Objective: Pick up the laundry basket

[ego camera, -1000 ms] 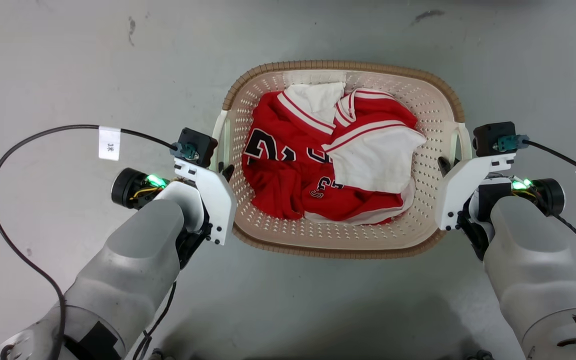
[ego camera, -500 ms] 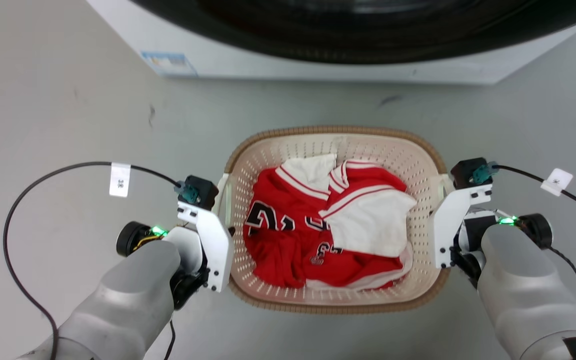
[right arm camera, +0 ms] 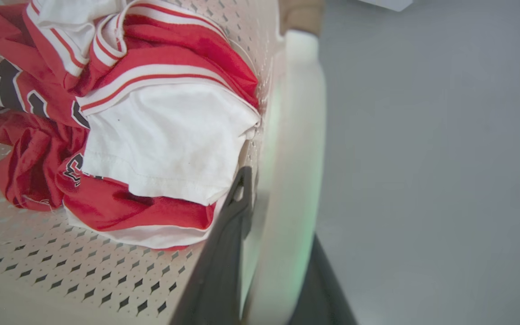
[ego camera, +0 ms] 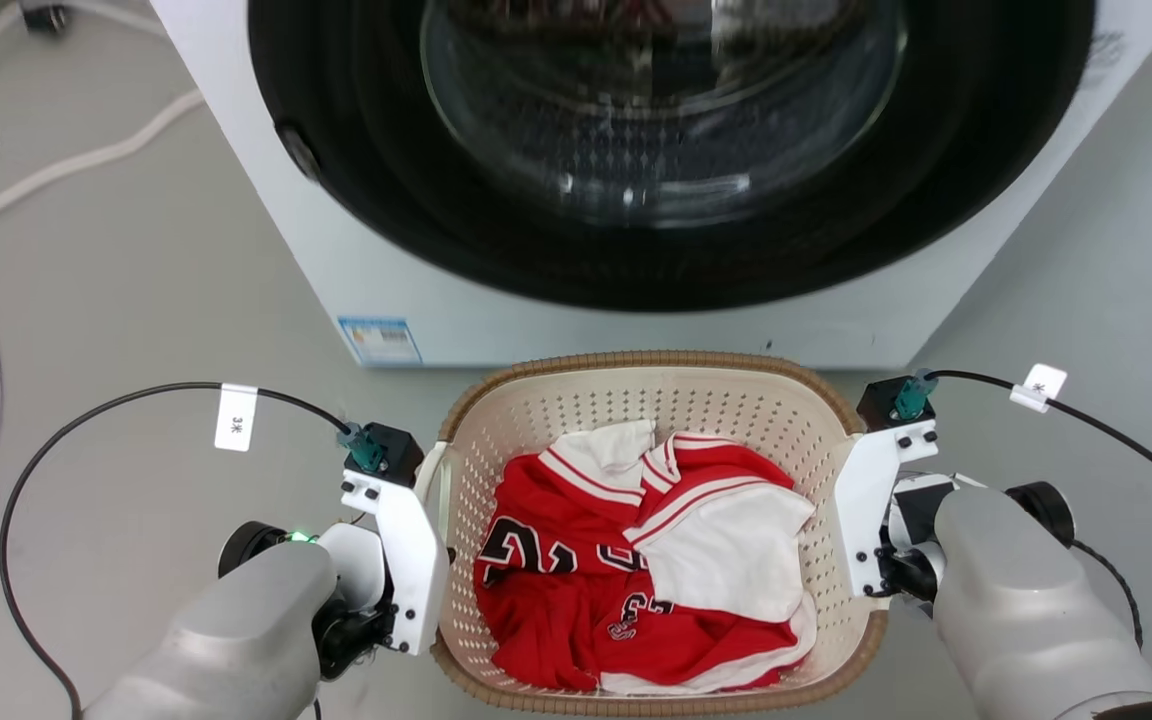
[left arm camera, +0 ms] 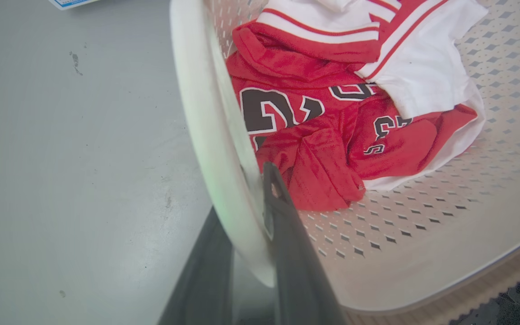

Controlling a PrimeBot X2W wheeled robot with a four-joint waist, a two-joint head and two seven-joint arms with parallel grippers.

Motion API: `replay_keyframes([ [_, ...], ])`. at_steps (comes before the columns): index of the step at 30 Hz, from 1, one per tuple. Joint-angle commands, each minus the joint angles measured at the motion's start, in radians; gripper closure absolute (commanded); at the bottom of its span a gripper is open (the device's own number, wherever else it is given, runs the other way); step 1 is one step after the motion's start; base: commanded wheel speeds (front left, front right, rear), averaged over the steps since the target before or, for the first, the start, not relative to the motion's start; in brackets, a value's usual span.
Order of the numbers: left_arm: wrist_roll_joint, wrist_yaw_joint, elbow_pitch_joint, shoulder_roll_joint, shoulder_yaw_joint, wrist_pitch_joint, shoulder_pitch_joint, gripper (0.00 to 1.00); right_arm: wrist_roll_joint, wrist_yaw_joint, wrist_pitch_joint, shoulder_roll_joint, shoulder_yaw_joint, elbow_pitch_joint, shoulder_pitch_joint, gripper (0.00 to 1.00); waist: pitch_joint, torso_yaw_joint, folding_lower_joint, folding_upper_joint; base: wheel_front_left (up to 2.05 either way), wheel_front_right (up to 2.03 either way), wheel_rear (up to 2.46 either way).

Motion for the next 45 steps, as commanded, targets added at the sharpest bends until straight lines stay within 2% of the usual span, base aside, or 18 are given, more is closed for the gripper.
replay_keyframes([
  [1,0.003,0.001,0.002,0.044,-0.002,-0.003,0.005,1.0,0.007,-0.002,0.016,-0.034,0.021,0.005,0.027,1.0,-0.077,-0.004,0.0002,0.0,0.0,0.0,0.0],
  [11,-0.034,0.001,-0.057,0.08,-0.022,0.108,0.022,1.0,0.177,-0.002,0.115,-0.033,0.172,-0.032,0.068,1.0,-0.216,0.0,0.0002,0.0,0.0,0.0,0.0],
  [18,-0.072,-0.002,-0.103,0.096,-0.028,0.202,0.045,1.0,0.296,-0.001,0.212,-0.029,0.268,-0.088,0.083,1.0,-0.262,-0.003,0.0002,0.0,0.0,0.0,0.0],
  [30,-0.09,-0.002,-0.163,0.115,-0.033,0.286,0.086,1.0,0.373,0.0,0.313,-0.027,0.286,-0.061,0.054,1.0,-0.285,-0.004,0.0002,0.0,0.0,0.0,0.0],
  [45,-0.109,-0.005,-0.171,0.113,-0.035,0.305,0.098,1.0,0.405,0.0,0.313,-0.025,0.342,-0.078,0.068,1.0,-0.285,-0.007,0.0002,0.0,0.0,0.0,0.0],
])
